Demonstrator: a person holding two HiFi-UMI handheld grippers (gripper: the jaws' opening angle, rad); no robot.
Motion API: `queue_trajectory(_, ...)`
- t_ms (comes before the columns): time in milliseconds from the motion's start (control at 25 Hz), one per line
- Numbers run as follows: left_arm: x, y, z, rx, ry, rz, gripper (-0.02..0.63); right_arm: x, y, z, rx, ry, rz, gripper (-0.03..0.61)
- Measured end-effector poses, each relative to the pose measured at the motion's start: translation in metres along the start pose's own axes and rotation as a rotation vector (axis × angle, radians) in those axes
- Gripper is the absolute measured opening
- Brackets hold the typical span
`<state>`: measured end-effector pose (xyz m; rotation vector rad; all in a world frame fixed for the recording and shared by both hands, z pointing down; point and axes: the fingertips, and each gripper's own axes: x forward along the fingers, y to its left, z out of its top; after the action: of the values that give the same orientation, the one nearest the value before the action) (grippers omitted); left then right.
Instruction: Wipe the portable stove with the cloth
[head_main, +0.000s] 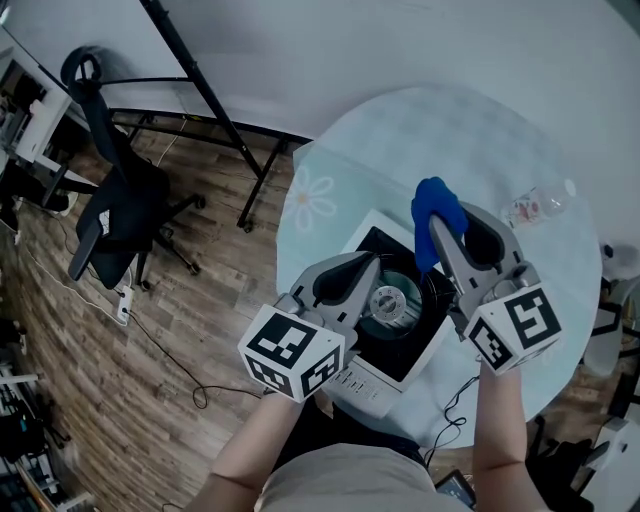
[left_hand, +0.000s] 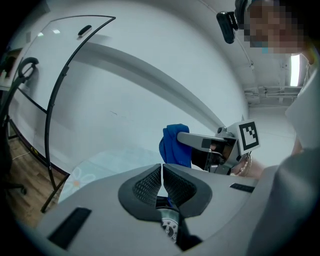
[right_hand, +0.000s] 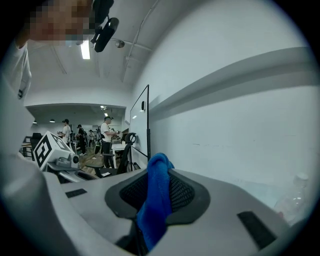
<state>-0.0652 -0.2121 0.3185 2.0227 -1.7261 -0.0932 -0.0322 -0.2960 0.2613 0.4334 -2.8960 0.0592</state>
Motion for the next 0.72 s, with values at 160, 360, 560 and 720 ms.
queue_trajectory(160,0.004,0.007,-0.009,-0.024,0.021,0.02,0.028,0.015,-0.001,-0.015,-0.014,0.042,0.036,0.1)
queue_trajectory(360,0.011,0.013,-0.017,-0.029,0.051,0.032,0.029,0.03,-0.003,-0.033,-0.035,0.102,0.088,0.098)
queue_trajectory(560,0.018,0.018,-0.02,-0.016,0.083,0.024,0.028,0.042,-0.006,-0.052,-0.076,0.173,0.135,0.098)
queue_trajectory(720,0.025,0.02,-0.027,0.007,0.125,0.008,0.028,0.051,-0.003,-0.07,-0.087,0.224,0.167,0.098)
